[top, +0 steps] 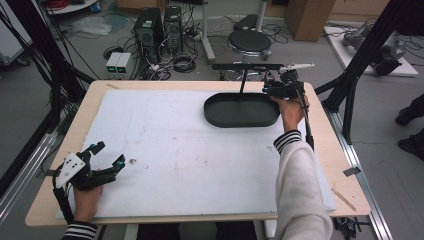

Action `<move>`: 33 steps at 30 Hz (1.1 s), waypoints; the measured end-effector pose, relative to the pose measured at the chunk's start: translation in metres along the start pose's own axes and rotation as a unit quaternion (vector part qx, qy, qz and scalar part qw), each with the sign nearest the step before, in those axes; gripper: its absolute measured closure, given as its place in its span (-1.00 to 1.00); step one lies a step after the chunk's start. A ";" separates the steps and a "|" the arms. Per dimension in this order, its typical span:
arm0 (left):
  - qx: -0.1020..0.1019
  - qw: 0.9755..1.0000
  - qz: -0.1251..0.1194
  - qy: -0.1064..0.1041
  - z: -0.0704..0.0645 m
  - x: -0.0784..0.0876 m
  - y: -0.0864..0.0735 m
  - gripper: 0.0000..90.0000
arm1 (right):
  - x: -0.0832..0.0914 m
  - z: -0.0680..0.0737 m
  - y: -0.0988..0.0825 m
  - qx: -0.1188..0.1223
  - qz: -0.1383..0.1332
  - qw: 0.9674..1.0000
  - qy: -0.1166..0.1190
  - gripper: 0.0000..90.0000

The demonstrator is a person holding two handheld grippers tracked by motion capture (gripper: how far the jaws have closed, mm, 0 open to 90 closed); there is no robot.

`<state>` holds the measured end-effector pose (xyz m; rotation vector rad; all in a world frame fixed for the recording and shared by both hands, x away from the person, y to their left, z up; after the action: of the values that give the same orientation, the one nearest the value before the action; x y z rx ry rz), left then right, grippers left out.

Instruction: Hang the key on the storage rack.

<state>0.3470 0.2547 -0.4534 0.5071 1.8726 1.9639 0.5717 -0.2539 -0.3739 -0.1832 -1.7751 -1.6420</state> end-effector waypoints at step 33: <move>-0.004 1.000 0.001 0.001 0.000 0.000 0.000 -0.74 | 0.054 0.027 0.002 0.028 -0.091 0.992 0.081 -0.99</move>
<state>0.3466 0.2545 -0.4535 0.5047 1.8639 1.9727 0.5224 -0.2475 -0.3403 0.1397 -1.7522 -1.6797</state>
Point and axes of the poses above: each handheld gripper's, and its own axes: x roughly backward along the jaws, y roughly out of its top, z roughly to its left, the point moved 9 cm from there along -x, roughly forward along the jaws, and after that the axes turned 4 degrees about -x, right-handed, at the moved point
